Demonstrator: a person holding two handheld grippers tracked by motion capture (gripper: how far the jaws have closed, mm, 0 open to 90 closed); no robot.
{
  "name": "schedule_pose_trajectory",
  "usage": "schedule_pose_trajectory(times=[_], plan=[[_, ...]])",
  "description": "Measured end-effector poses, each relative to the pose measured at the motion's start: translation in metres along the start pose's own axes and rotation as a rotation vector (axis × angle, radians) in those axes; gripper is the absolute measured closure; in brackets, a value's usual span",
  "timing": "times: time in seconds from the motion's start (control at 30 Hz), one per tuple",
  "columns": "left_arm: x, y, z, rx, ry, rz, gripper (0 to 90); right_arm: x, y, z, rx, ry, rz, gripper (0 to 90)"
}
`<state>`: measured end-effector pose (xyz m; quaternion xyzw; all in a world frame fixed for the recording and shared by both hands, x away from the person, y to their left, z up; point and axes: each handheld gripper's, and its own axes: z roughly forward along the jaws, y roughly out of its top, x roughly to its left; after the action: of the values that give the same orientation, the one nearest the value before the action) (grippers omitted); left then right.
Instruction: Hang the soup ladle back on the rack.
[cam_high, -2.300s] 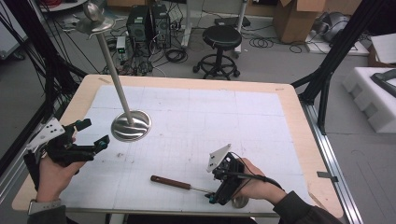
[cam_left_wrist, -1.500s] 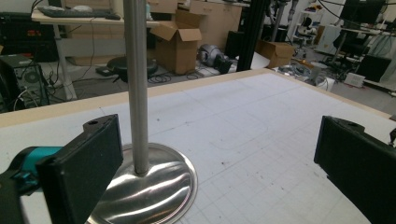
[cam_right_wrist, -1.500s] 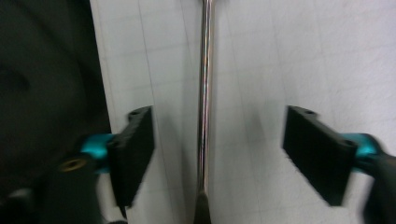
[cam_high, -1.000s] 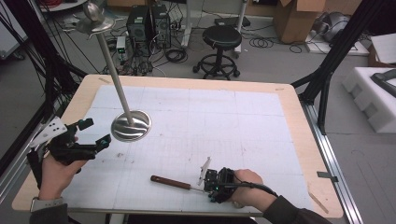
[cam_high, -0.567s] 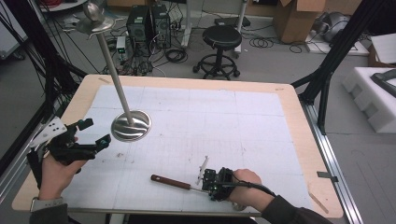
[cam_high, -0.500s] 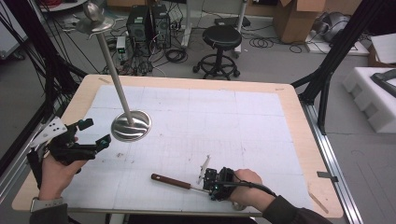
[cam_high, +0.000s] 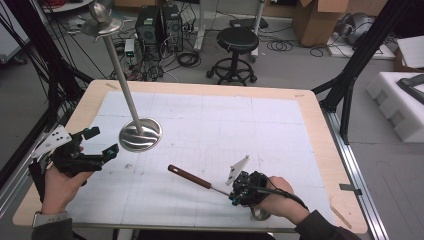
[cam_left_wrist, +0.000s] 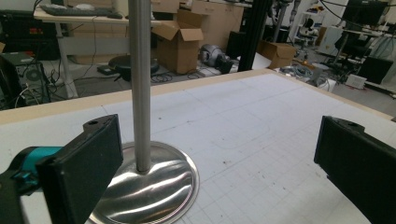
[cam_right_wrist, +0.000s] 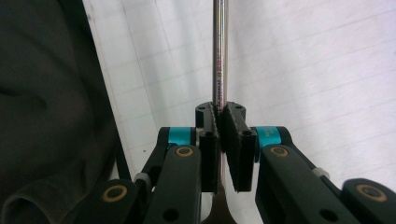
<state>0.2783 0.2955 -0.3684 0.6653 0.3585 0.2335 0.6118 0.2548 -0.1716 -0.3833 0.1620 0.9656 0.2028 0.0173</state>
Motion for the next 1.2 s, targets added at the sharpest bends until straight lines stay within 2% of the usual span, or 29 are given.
schedule_pose_trajectory(times=[0.17, 0.33, 0.43, 0.53, 0.7, 0.8, 0.93, 1.07, 1.2], plan=[[0.0, 0.0, -0.001, -0.004, 0.001, -0.001, 1.8, -0.009, -0.005, -0.014, -0.094, 0.002, 0.036, 84.7], [0.0, 0.002, -0.002, -0.019, -0.012, -0.016, 1.8, -0.016, -0.01, -0.028, -0.223, -0.006, 0.05, 84.7], [0.0, 0.003, -0.003, -0.025, -0.007, -0.007, 1.7, -0.019, -0.011, -0.038, -0.337, -0.026, 0.055, 84.7], [0.002, 0.001, -0.005, -0.04, 0.026, -0.001, 1.7, -0.022, -0.012, -0.047, -0.448, -0.066, 0.065, 84.7], [0.003, 0.0, -0.007, -0.032, 0.03, -0.001, 1.8, -0.024, -0.016, -0.06, -0.638, -0.1, 0.097, 84.6], [0.003, 0.0, -0.006, -0.03, 0.029, -0.001, 1.8, -0.024, -0.019, -0.063, -0.729, -0.124, 0.121, 84.7], [0.003, 0.0, -0.005, -0.026, 0.028, 0.001, 1.8, -0.027, -0.023, -0.064, -0.813, -0.159, 0.155, 84.7], [0.001, 0.003, -0.006, -0.044, 0.009, -0.017, 1.7, -0.03, -0.028, -0.064, -0.897, -0.215, 0.217, 84.6], [-0.004, 0.008, -0.006, -0.058, -0.006, 0.0, 1.7, -0.036, -0.028, -0.065, -0.937, -0.234, 0.243, 84.7]])
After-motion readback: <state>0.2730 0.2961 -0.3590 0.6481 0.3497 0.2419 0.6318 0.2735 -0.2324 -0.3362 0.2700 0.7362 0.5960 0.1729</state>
